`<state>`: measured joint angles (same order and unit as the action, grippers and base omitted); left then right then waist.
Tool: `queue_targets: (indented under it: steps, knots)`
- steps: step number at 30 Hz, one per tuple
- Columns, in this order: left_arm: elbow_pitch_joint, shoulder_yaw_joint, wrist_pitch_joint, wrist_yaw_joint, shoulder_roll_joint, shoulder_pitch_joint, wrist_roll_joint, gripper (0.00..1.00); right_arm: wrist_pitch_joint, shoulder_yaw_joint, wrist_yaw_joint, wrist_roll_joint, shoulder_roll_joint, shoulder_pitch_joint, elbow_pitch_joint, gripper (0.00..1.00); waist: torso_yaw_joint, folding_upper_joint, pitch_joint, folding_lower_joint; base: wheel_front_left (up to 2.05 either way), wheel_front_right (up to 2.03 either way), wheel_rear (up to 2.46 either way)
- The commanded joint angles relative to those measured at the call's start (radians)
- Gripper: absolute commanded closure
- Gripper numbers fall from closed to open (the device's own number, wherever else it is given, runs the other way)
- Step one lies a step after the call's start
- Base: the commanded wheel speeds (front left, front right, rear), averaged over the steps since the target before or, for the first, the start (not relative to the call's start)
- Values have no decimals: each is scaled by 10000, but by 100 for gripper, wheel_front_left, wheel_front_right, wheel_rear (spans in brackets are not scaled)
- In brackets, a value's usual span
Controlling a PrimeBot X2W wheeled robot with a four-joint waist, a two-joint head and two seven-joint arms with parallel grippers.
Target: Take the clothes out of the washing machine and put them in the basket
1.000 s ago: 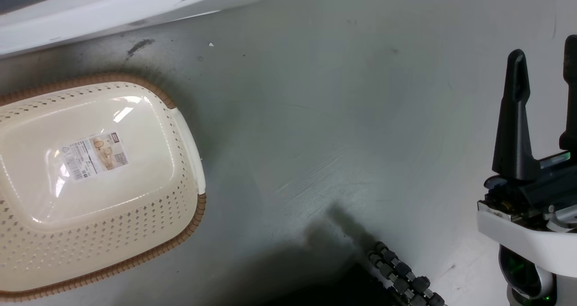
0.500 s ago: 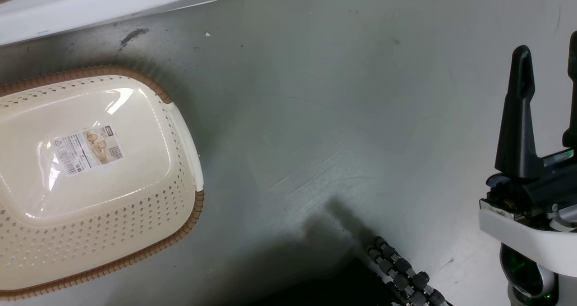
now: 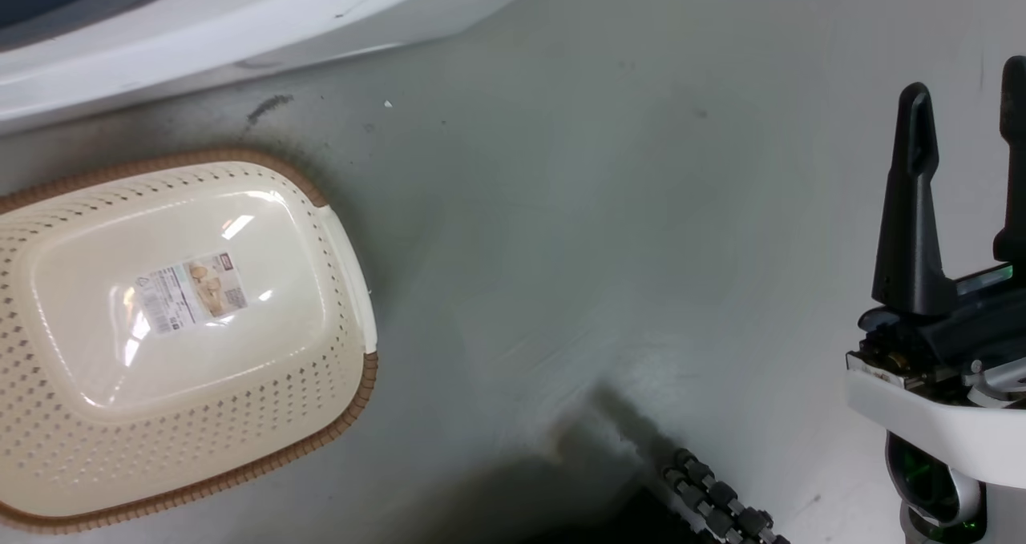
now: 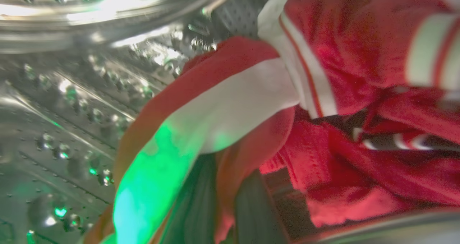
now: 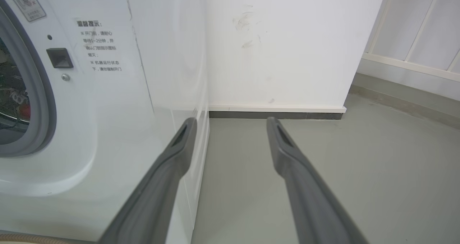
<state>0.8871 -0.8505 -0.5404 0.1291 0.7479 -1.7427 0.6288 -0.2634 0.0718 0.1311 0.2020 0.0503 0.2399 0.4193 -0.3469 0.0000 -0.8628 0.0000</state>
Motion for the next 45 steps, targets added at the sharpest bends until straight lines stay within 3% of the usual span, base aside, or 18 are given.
queue_targets:
  steps: [1,10,27,37,45]
  knots:
    - [28,-119,507,4,-11,234,162,100,-21,-7,-7,-81,-1,-59,-33,0,104,0,314,0,0,0,0]
    - [400,-768,3119,4,-439,1365,743,100,-21,23,-7,-335,-1,-319,-218,0,482,0,1141,0,0,0,0]
    - [1543,-917,6902,-5,-1380,3877,1388,100,-21,19,-7,-631,-1,-940,-609,0,813,0,2866,0,0,0,0]
    - [1093,-552,8004,-451,-1858,5424,1710,100,-21,127,-7,-1012,0,-1598,-879,0,1199,0,4241,0,0,0,0]
    - [-827,283,8076,-1470,-1824,7211,1455,100,-21,174,-7,-1226,-1,-2097,-1085,0,1428,0,5255,0,0,0,0]
